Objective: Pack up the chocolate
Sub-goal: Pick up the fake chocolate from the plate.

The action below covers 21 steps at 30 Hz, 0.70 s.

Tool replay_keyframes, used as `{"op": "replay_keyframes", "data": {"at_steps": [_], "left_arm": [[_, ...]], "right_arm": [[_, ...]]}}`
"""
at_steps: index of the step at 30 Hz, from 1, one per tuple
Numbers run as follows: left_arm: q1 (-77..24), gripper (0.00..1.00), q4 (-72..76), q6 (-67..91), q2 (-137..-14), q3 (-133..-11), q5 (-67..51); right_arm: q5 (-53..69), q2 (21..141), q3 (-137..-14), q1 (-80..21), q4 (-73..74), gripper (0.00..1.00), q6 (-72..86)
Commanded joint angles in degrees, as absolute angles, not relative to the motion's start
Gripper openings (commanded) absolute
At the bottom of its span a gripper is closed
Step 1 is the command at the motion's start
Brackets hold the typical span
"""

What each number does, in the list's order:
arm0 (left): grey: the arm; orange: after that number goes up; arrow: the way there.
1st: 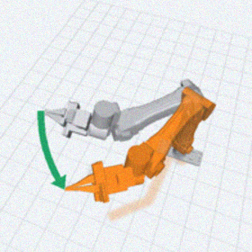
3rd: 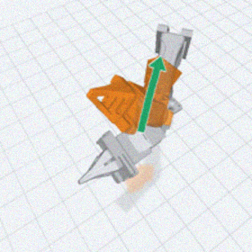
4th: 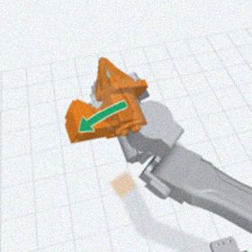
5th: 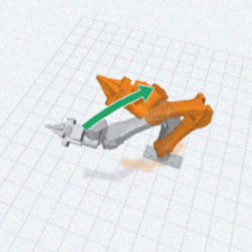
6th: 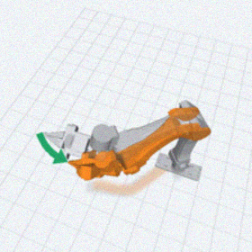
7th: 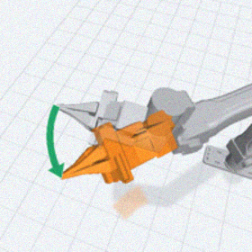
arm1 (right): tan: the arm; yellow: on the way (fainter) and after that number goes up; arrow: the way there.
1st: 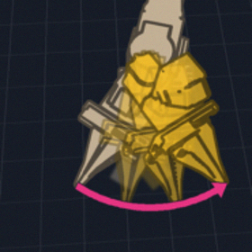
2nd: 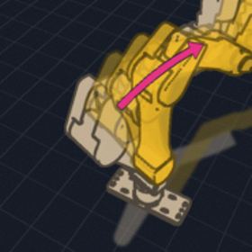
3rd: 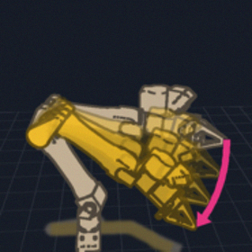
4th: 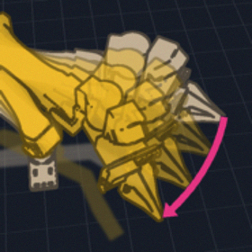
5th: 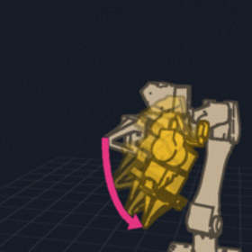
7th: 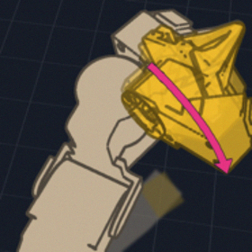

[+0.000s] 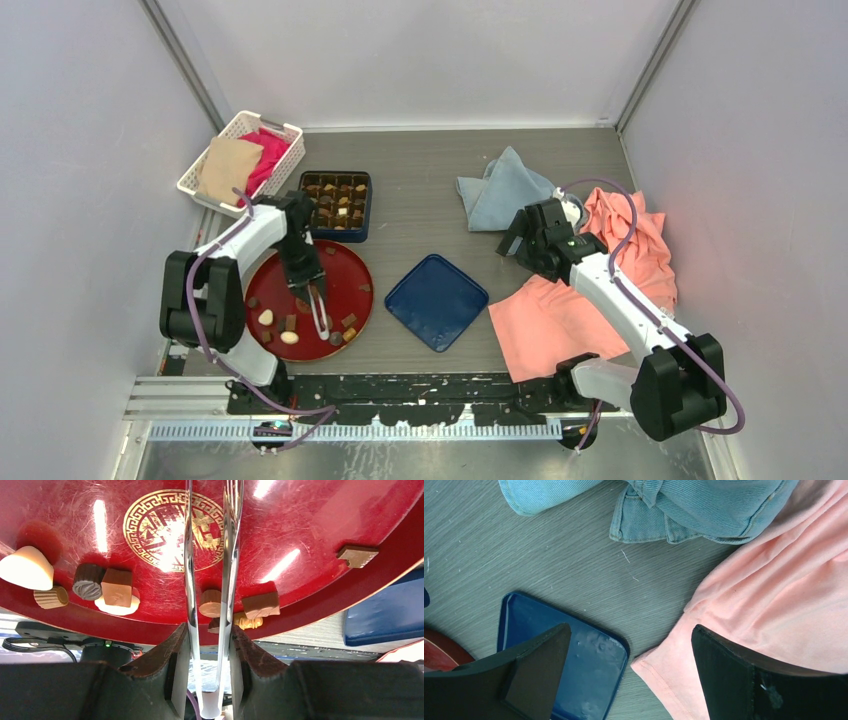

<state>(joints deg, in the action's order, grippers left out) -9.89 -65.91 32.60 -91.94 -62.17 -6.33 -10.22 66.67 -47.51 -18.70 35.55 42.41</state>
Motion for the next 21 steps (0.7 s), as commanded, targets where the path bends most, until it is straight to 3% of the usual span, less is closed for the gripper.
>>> {"op": "replay_keyframes", "data": {"at_steps": [1,21], "left_arm": [[-8.09,0.33,-65.5,33.36,-90.0,-60.79,-8.21],[-6.6,0.43,-66.38,27.17,-93.98,-63.97,-12.88]], "right_arm": [[-11.56,65.87,-50.01,-18.78,34.67,0.96,42.36],[-11.44,66.26,-50.42,-18.79,34.89,0.96,42.36]]}}
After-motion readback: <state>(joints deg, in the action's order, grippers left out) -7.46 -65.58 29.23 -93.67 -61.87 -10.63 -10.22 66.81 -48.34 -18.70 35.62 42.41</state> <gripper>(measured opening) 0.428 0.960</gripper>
